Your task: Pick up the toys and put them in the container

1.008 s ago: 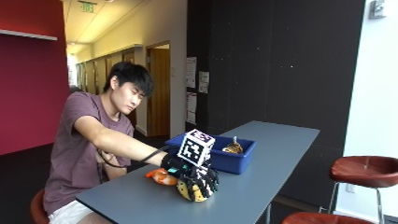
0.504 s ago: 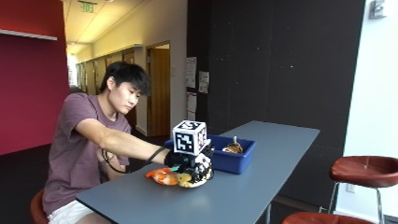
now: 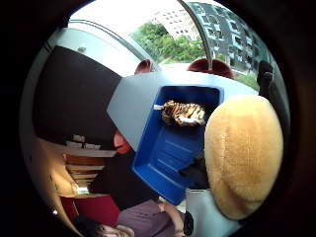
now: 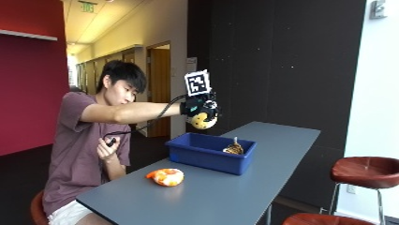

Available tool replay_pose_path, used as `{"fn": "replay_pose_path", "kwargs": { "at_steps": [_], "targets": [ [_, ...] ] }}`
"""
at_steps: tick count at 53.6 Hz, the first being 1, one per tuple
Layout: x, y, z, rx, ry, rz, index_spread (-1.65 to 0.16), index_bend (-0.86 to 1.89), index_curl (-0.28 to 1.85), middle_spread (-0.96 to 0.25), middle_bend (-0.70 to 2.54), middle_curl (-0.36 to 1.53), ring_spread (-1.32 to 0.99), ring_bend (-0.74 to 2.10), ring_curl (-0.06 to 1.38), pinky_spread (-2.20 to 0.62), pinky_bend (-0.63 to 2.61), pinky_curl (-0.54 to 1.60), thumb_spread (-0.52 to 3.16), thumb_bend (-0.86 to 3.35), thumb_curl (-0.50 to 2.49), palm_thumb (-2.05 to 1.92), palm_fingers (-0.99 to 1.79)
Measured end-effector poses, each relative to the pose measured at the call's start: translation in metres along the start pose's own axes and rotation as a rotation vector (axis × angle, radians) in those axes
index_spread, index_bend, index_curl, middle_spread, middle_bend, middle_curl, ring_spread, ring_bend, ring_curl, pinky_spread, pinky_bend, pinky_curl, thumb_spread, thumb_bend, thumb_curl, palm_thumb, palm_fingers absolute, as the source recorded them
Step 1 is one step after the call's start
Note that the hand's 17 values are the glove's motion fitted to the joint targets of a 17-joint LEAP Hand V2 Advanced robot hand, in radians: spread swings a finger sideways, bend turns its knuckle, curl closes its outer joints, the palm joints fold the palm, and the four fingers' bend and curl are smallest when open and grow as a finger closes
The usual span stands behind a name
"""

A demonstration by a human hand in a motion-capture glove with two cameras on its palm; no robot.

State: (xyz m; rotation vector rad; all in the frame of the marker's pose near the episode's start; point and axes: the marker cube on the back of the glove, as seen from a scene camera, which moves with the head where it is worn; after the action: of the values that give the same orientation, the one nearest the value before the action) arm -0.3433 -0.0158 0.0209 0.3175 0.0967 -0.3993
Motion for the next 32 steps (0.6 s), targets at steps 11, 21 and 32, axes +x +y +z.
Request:
{"fn": "replay_pose_path", "kwargs": {
  "at_steps": [11,21,32],
  "targets": [
    [-0.110,-0.007,0.004,-0.013,0.019,-0.216,-0.39,1.00,0.80,-0.22,1.27,0.82,-0.38,1.42,0.76,-0.34,1.28,0.65,0.45,0.03,0.88,0.60,0.86],
    [-0.147,-0.010,0.038,-0.109,0.106,-0.162,-0.39,0.92,0.88,-0.24,1.22,0.82,-0.37,1.46,0.76,-0.33,1.31,0.67,0.43,0.01,0.93,0.62,0.73],
    [-0.142,-0.005,0.053,-0.321,0.118,-0.135,-0.30,0.24,0.68,-0.16,0.49,0.58,-0.20,0.99,0.62,-0.15,1.40,0.61,0.94,-0.10,0.76,0.26,-0.66]
  ]
}}
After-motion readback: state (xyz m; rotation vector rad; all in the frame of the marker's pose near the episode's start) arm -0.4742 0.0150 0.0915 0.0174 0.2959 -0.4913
